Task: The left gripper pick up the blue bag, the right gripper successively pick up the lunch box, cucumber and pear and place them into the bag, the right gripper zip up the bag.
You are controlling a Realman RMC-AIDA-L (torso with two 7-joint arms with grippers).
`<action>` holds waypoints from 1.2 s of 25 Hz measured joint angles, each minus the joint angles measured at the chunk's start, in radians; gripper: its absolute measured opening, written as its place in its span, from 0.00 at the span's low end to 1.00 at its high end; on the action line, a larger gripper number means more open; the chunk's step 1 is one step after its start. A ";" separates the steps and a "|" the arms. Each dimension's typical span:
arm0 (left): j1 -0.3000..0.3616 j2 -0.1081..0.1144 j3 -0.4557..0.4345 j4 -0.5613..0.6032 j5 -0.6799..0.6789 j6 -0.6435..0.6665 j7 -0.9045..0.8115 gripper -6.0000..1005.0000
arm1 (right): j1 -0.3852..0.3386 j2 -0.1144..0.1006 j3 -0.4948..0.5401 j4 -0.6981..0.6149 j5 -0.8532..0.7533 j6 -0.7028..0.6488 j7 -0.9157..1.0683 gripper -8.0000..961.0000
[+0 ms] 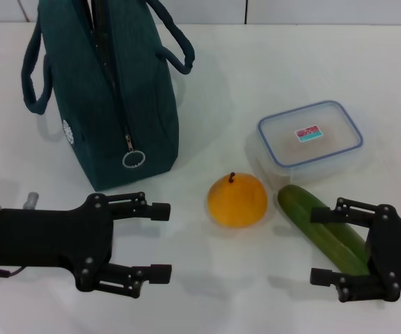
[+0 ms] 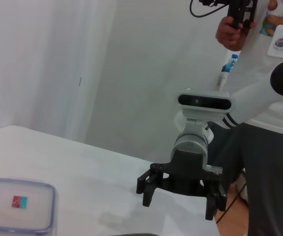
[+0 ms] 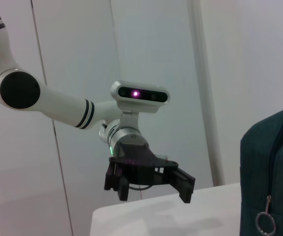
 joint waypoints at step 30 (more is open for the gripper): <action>-0.123 0.008 -0.737 0.074 -0.015 -0.051 -0.455 0.87 | 0.018 0.007 -0.027 0.009 0.007 0.022 0.001 0.87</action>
